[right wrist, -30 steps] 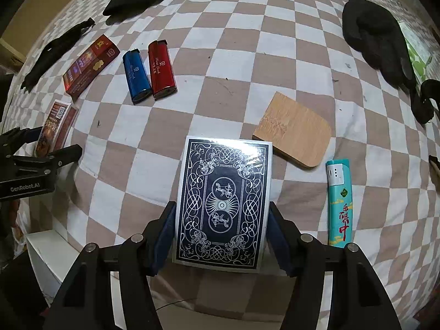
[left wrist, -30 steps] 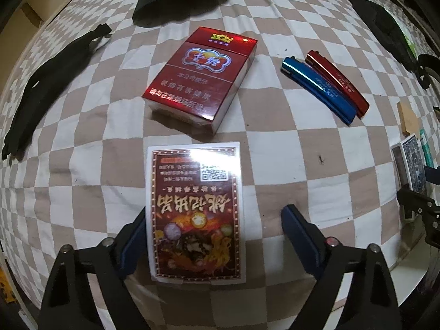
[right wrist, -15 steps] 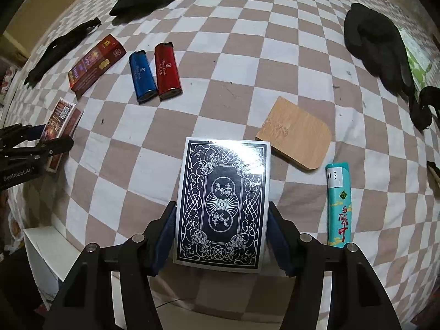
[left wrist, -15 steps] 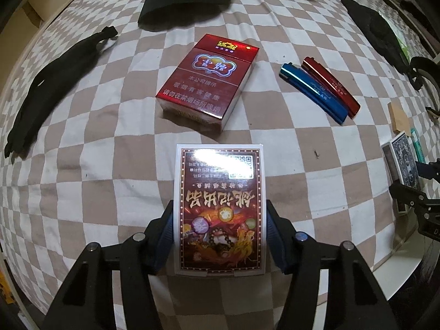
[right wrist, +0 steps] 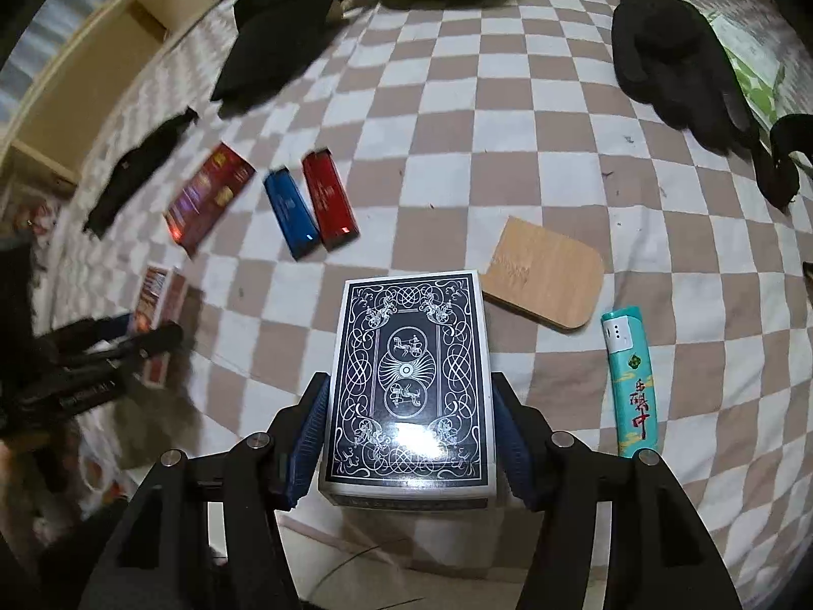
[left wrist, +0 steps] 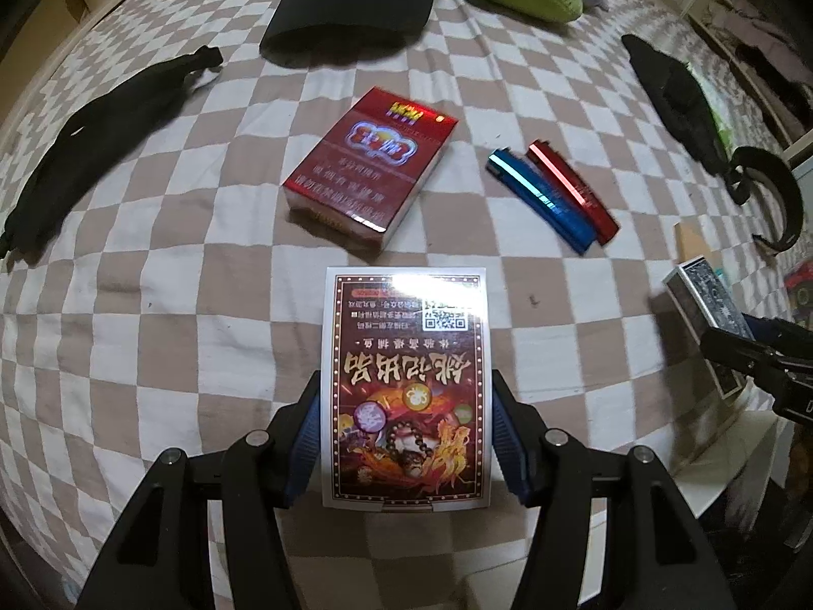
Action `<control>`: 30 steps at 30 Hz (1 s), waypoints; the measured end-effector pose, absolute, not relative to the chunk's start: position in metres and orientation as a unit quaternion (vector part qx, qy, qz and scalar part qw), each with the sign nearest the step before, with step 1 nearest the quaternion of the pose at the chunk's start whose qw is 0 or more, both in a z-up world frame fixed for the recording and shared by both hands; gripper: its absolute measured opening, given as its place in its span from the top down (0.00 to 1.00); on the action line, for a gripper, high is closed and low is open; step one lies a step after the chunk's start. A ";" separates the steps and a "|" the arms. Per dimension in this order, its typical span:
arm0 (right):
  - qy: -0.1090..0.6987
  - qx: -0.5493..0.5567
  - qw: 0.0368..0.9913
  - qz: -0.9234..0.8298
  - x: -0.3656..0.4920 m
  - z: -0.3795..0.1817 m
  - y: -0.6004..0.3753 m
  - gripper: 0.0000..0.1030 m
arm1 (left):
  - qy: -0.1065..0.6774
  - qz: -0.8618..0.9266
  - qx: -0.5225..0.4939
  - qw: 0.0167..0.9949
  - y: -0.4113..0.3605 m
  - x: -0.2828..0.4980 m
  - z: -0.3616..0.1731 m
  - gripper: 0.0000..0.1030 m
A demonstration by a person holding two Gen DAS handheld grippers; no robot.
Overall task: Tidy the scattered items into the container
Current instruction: 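Lift and carry the card pack and blue deck toward the white box with both tools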
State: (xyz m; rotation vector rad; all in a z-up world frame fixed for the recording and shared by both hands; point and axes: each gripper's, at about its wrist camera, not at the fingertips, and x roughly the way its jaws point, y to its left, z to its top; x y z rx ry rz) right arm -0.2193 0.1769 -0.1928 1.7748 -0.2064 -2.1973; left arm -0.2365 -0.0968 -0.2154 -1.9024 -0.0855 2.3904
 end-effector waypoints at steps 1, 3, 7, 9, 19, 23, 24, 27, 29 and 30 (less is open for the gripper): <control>-0.080 0.617 0.156 -0.767 -0.209 -0.188 0.189 0.41 | -0.031 0.783 -0.620 0.045 -0.095 -0.236 -0.211 0.43; -0.095 0.614 0.161 -0.767 -0.192 -0.179 0.212 0.41 | -0.035 0.785 -0.617 0.050 -0.079 -0.224 -0.198 0.43; -0.118 0.607 0.167 -0.768 -0.195 -0.173 0.206 0.41 | -0.042 0.791 -0.608 0.056 -0.046 -0.198 -0.179 0.43; -0.128 0.601 0.169 -0.770 -0.193 -0.167 0.207 0.41 | -0.039 0.795 -0.602 0.056 -0.042 -0.193 -0.172 0.43; -0.200 0.562 0.194 -0.779 -0.185 -0.129 0.218 0.41 | -0.048 0.823 -0.560 0.083 -0.034 -0.183 -0.130 0.43; -0.221 0.545 0.208 -0.782 -0.180 -0.115 0.222 0.41 | -0.060 0.835 -0.538 0.096 -0.039 -0.173 -0.113 0.43; -0.227 0.540 0.211 -0.782 -0.177 -0.110 0.225 0.41 | -0.062 0.838 -0.532 0.100 -0.038 -0.170 -0.108 0.43; -0.242 0.526 0.224 -0.784 -0.170 -0.096 0.232 0.41 | -0.071 0.846 -0.517 0.113 -0.038 -0.159 -0.093 0.43; -0.249 0.515 0.233 -0.786 -0.166 -0.088 0.237 0.41 | -0.069 0.852 -0.506 0.119 -0.036 -0.151 -0.083 0.43; -0.253 0.510 0.237 -0.787 -0.164 -0.083 0.239 0.41 | -0.069 0.854 -0.500 0.123 -0.035 -0.148 -0.079 0.43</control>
